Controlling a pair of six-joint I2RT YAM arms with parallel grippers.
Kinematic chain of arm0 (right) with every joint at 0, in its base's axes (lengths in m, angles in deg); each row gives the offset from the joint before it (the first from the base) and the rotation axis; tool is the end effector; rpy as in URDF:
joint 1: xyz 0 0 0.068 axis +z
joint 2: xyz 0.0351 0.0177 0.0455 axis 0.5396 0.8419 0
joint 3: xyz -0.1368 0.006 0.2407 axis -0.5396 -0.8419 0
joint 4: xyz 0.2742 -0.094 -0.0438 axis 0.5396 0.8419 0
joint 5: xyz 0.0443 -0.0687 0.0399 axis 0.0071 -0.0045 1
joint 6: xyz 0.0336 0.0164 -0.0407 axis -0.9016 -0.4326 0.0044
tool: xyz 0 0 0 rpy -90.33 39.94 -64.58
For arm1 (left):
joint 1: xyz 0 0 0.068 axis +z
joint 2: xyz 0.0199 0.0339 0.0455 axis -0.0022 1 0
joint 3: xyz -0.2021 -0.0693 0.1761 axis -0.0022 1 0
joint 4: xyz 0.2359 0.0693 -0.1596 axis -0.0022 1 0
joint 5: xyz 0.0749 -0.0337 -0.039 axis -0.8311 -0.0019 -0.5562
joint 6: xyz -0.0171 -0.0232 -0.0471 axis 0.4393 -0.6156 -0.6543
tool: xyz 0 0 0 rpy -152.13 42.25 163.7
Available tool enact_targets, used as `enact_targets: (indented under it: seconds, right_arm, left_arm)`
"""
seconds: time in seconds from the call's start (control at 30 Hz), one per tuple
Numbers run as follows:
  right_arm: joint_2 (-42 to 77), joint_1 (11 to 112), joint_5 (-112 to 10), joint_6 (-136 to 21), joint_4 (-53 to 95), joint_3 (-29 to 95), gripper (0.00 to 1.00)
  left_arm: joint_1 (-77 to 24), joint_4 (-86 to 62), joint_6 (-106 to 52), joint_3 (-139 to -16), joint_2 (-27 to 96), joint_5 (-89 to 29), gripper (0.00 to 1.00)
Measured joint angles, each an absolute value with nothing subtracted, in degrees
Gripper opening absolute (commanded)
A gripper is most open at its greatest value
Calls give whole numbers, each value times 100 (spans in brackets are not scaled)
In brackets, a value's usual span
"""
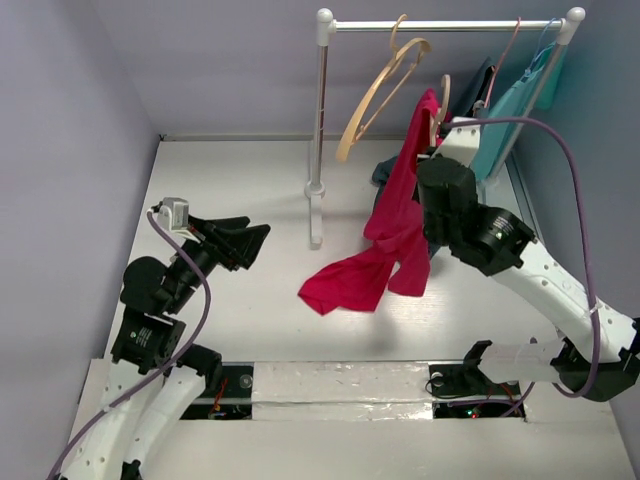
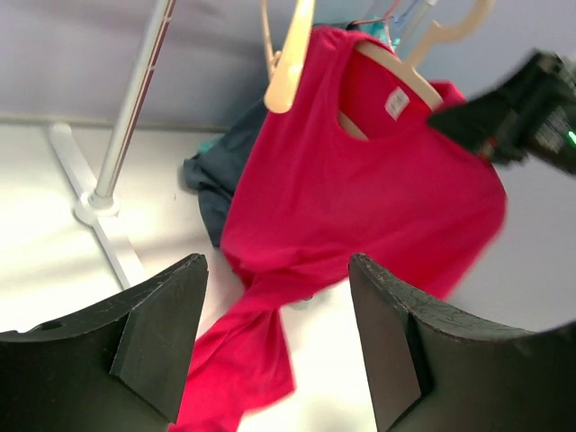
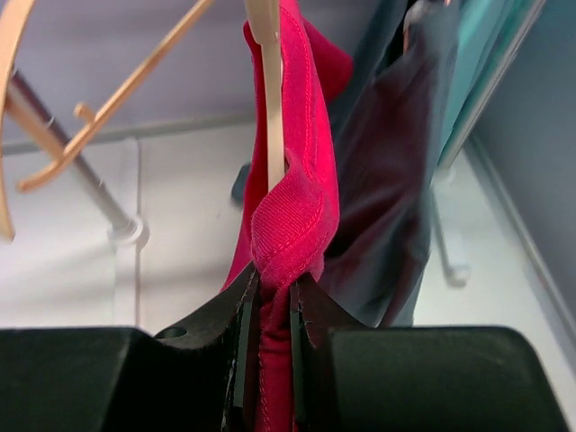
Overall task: Place the t-shirt on the hanger
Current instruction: Place the hanger at the clothesline.
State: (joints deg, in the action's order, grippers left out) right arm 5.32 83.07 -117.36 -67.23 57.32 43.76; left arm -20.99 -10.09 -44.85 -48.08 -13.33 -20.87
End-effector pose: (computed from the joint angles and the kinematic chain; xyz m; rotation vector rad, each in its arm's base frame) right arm 0.1907 0.1800 0.4739 0.1534 1.7369 -0.1295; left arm 0.1284 -0.0609 0.3982 0.1658 1.3669 -0.9367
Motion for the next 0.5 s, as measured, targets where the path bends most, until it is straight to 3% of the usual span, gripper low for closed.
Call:
enact_targets:
  seconds: [0.5]
  right_arm:
    - [1384, 6008, -10103, -5330, 4235, 5268, 0]
  left_arm:
    - [-2145, -773, -3926, -4743, -1542, -1963, 61]
